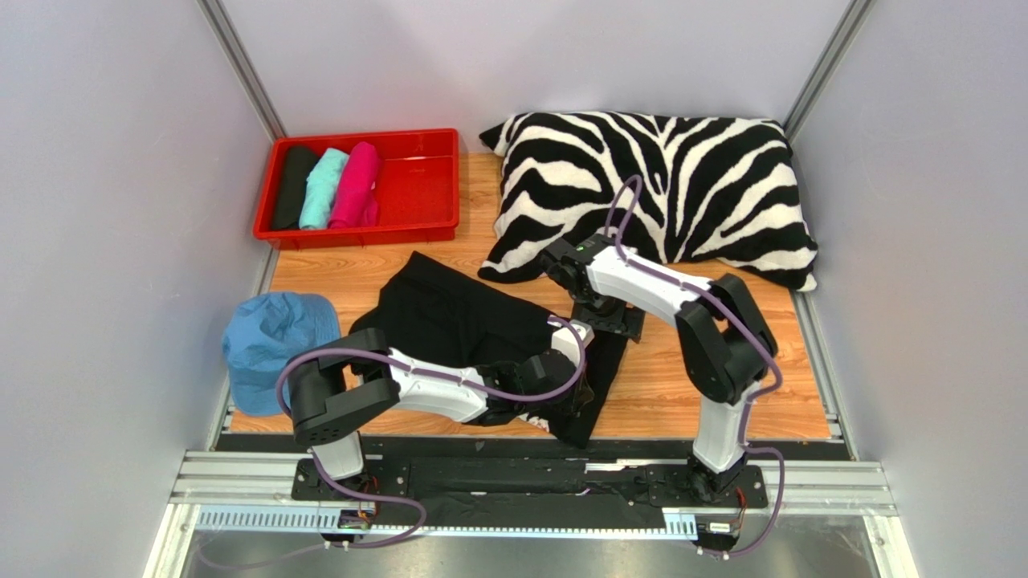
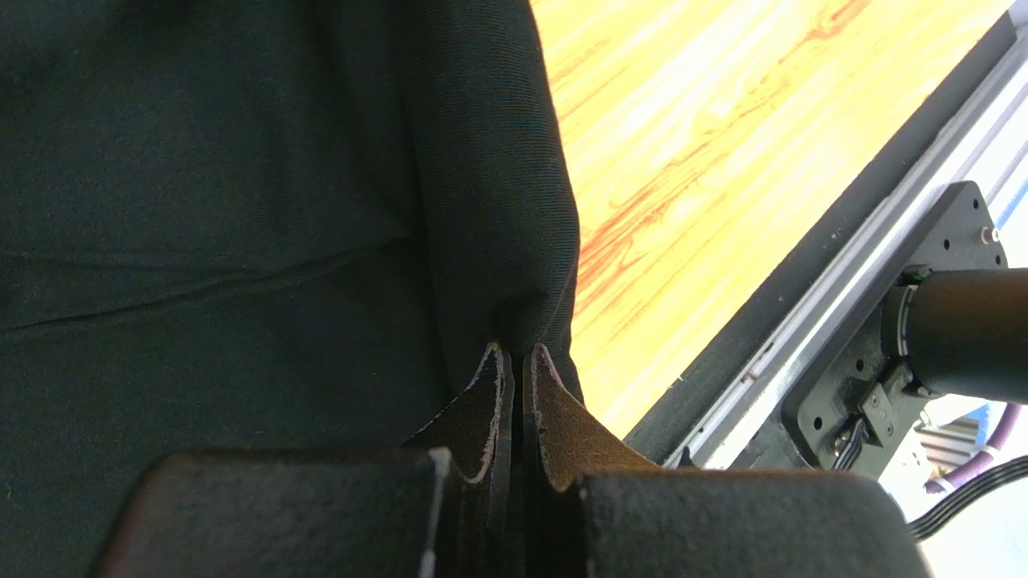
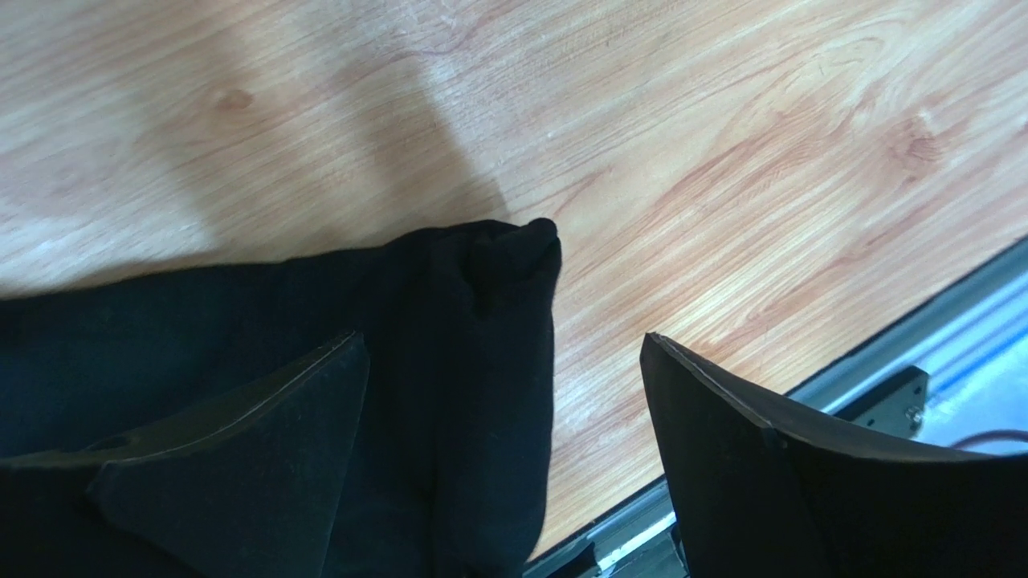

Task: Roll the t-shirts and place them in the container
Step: Roll the T-shirt to the center of the board.

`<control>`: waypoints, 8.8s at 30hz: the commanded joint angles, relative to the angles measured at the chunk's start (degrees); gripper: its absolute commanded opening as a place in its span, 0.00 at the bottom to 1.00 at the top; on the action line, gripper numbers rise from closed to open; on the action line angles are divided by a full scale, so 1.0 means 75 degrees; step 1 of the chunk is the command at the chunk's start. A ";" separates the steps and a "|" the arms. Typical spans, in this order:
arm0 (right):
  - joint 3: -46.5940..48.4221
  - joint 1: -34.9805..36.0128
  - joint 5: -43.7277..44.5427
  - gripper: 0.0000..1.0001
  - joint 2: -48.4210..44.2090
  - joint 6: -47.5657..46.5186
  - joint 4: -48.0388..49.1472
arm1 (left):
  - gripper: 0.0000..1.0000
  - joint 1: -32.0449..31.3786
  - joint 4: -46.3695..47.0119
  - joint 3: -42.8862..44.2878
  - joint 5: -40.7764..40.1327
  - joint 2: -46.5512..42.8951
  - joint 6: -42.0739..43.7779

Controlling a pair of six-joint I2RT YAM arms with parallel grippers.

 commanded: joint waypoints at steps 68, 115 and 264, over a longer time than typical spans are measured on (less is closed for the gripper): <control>-0.4387 -0.0528 -0.2453 0.25 -0.3669 -0.0591 0.6036 | 0.39 -0.0125 -0.1103 -0.0342 0.0100 -0.1548 -0.0321; -0.3869 -0.0528 -0.2359 0.58 -0.4605 -0.1340 0.4946 | 0.00 -0.0711 -0.2029 -0.0880 -0.0721 -0.1209 -0.1751; -0.3976 -0.0095 -0.2288 0.32 -0.3107 -0.0497 0.4525 | 0.58 -0.0137 -0.2415 0.1428 -0.1292 -0.0494 0.0429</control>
